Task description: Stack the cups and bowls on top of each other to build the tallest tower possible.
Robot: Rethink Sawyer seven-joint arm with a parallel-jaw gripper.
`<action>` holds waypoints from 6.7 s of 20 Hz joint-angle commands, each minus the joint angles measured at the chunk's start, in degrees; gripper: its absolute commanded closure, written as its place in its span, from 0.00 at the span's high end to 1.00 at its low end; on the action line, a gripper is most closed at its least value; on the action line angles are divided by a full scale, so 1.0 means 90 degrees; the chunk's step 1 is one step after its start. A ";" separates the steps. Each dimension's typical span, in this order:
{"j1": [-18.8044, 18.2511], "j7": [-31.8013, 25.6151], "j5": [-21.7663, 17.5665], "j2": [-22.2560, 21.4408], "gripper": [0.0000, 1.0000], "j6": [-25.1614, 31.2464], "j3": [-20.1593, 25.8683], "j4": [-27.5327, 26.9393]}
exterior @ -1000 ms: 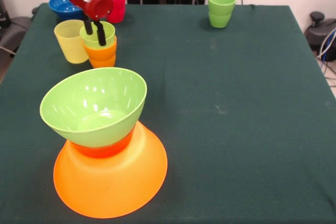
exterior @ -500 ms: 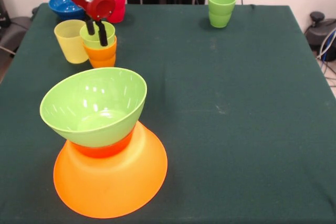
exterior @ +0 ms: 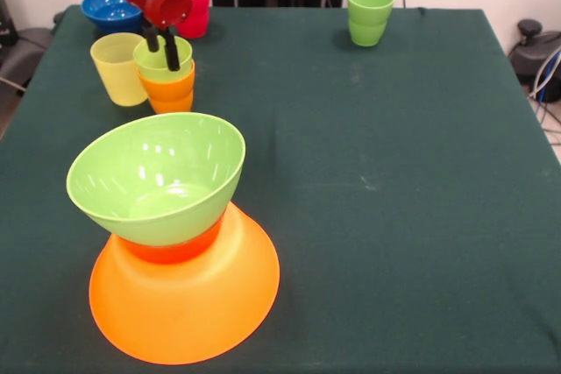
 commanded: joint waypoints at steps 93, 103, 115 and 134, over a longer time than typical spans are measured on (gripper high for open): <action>0.1622 0.0333 0.0559 0.1074 0.00 0.4195 -0.0355 -0.5028; 0.1859 0.0597 0.0710 0.1443 0.00 0.4285 -0.0447 -0.5548; 0.2162 0.0933 0.0994 0.1653 0.00 0.4004 -0.0686 -0.5584; 0.2344 0.0899 0.1365 0.1916 0.00 0.3291 -0.0959 -0.5460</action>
